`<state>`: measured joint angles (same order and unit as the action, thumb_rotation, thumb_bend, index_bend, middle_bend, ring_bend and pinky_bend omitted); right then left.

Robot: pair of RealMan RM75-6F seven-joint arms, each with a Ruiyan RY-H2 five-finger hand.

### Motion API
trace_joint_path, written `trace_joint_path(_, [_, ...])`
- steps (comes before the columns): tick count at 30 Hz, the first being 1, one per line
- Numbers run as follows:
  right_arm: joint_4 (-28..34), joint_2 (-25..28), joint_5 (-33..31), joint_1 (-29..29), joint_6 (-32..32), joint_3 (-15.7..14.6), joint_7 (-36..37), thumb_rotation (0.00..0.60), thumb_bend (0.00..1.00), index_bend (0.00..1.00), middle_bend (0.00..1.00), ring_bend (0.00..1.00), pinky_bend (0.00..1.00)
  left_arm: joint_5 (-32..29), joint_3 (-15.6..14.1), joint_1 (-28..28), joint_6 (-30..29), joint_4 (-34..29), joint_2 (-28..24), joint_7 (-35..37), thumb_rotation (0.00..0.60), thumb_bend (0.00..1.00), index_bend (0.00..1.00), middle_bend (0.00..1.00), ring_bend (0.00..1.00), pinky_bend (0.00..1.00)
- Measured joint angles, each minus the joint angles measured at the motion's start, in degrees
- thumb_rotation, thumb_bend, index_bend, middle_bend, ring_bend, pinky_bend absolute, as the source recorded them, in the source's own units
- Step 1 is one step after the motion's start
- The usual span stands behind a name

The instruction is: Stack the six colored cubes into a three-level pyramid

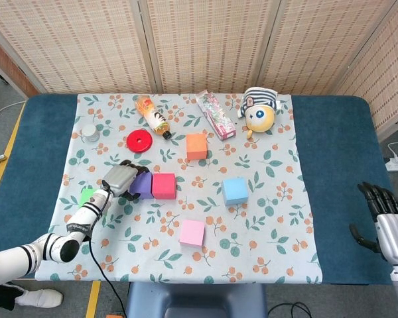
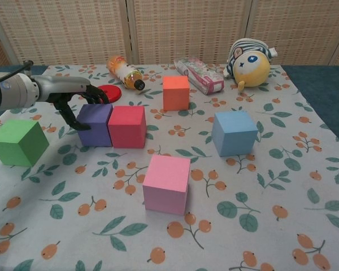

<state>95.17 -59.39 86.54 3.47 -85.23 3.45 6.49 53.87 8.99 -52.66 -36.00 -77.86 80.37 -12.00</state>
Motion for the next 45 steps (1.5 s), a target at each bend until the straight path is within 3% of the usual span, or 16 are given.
trace_joint_path(45, [-0.9,0.0,-0.5,-0.5,0.0,0.1,1.0,0.6,0.0,0.0,0.05,0.0,0.06,-0.2,-1.8,-1.9,-0.4,0.2,0.7,1.5,0.6,0.35,0.3,0.36,0.2,0.1])
